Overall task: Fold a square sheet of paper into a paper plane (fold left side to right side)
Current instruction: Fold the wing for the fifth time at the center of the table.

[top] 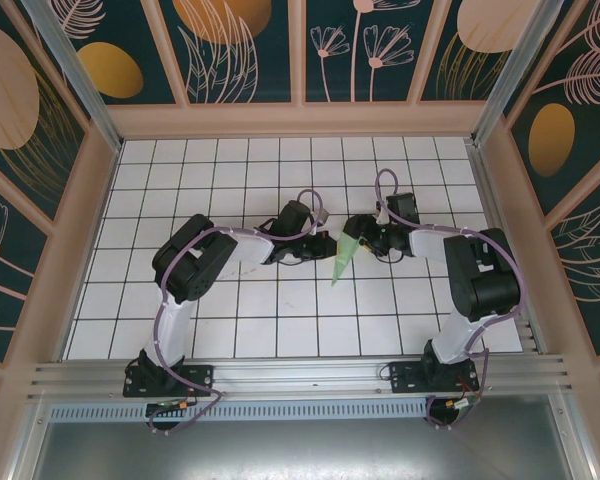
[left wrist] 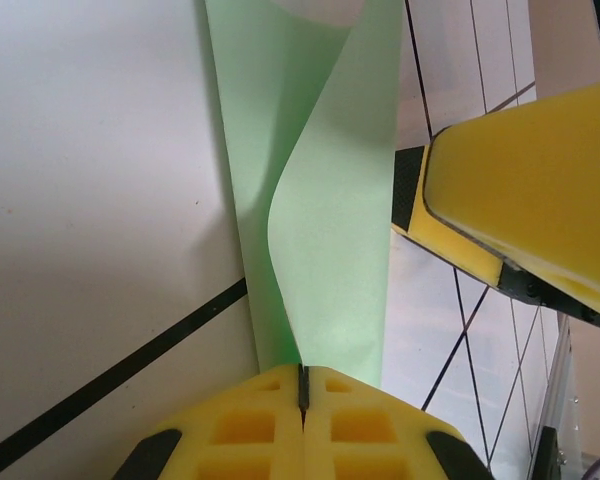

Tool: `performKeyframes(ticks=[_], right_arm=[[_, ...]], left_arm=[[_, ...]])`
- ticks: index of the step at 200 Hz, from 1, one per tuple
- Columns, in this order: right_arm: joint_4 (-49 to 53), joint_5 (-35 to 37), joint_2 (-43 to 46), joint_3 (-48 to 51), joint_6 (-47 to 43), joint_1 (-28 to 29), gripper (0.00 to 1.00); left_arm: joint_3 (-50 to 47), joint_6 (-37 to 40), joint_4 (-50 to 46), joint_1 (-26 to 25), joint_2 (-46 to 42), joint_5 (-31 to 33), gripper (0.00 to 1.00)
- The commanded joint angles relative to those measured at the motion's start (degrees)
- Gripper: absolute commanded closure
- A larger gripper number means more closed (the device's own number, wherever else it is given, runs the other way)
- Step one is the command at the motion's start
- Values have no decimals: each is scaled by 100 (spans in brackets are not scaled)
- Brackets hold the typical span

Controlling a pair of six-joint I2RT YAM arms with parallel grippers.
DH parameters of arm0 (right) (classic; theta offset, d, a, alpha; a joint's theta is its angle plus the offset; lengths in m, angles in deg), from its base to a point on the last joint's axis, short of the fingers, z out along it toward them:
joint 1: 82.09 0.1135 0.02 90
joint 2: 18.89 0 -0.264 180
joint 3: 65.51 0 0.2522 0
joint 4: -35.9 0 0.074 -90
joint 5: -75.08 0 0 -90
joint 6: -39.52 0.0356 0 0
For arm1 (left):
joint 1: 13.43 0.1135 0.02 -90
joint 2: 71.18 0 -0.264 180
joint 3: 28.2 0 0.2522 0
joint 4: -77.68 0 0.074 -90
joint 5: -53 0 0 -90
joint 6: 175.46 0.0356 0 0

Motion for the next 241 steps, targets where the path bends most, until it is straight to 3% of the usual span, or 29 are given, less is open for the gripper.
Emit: performKeyframes(ticks=[1,109,175,192,226,241], right_arm=[[272,268,-398,-7,-206,42,30],[236,199,-439,-70,-309,73,30],[588,658,745,30,-422,-154,31],[476,536,781,61,-337,-142,38],[49,41,378,-40,-136,-10,70],[22,62,231,-155,-161,92,78]], left_arm=[[179,229,-180,41,105,86,100],[296,366,-157,42,336,-24,100],[214,280,-176,45,479,8,100],[219,282,-187,47,488,14,100],[302,324,-261,41,530,9,100],[336,355,-317,41,540,14,100]])
